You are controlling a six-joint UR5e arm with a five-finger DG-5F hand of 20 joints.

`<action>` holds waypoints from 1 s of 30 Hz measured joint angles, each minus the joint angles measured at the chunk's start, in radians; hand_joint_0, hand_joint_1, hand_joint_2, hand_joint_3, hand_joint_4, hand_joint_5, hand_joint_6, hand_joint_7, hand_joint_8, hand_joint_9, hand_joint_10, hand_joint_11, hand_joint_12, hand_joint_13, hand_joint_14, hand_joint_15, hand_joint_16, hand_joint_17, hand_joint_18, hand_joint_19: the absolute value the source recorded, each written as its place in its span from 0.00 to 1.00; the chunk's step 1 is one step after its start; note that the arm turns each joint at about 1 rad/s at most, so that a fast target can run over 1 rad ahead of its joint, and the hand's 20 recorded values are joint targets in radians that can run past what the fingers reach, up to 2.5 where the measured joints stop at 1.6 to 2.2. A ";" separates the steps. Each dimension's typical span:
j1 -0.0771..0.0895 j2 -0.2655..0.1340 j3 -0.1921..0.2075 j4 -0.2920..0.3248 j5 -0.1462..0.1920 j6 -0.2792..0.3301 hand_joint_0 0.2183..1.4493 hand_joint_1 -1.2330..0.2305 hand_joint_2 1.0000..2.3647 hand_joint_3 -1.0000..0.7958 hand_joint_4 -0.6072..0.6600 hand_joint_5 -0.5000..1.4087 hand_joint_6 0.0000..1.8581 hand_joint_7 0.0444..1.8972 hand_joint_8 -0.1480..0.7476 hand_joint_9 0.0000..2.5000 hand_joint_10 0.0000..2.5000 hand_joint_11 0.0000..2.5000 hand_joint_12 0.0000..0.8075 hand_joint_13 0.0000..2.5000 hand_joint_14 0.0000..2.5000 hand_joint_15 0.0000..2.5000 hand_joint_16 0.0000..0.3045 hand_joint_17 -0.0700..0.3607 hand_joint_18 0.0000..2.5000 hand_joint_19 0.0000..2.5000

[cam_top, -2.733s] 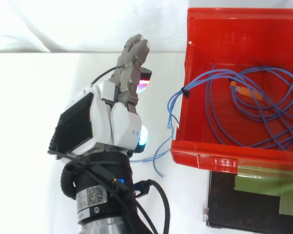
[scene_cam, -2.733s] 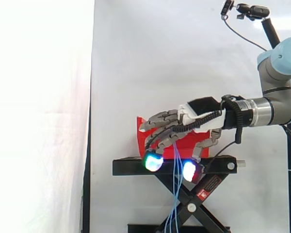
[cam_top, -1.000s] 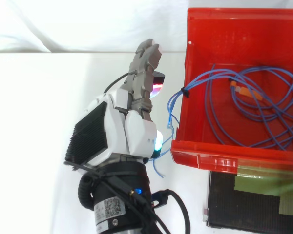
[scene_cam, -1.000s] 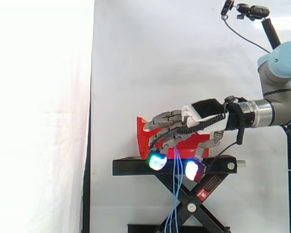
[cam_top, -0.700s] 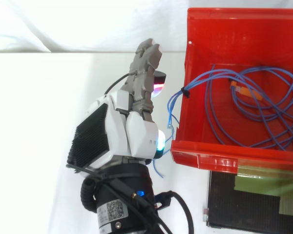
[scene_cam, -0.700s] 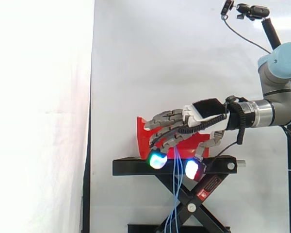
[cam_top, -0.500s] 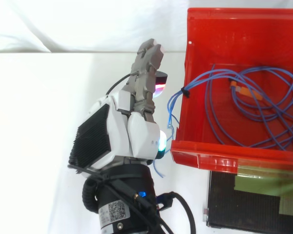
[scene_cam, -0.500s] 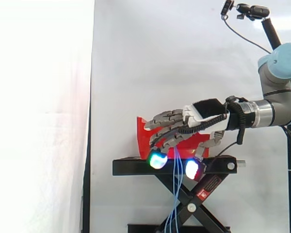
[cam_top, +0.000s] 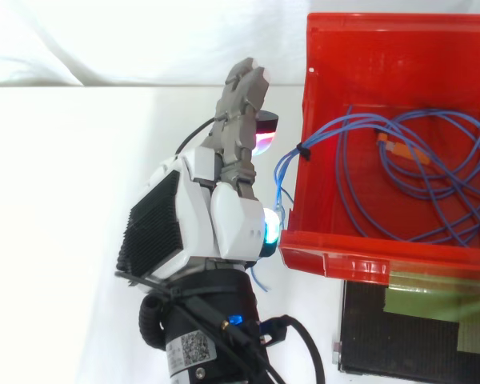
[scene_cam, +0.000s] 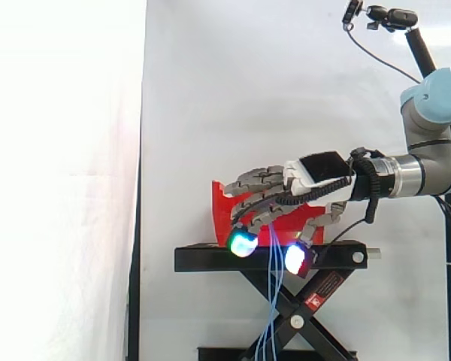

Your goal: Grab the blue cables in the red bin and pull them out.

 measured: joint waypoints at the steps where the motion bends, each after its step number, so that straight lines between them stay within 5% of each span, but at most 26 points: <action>1: 0.000 0.000 0.000 0.000 0.000 -0.001 0.44 0.15 0.00 0.00 0.64 0.59 0.00 0.32 0.47 0.19 0.00 0.14 0.44 0.10 0.00 0.06 0.18 0.44 0.07 0.14; 7: -0.003 0.000 -0.014 0.009 -0.001 -0.001 0.44 0.15 0.00 0.00 0.64 0.59 0.00 0.32 0.47 0.19 0.00 0.14 0.44 0.10 0.00 0.06 0.18 0.44 0.07 0.14; 15: -0.006 0.000 -0.061 0.094 -0.002 0.000 0.44 0.16 0.00 0.00 0.63 0.59 0.00 0.32 0.47 0.19 0.00 0.14 0.44 0.10 0.00 0.06 0.18 0.44 0.08 0.14; 30: -0.007 0.000 -0.064 0.090 -0.003 0.009 0.44 0.16 0.00 0.00 0.64 0.59 0.00 0.32 0.47 0.19 0.00 0.14 0.44 0.10 0.00 0.06 0.18 0.44 0.07 0.14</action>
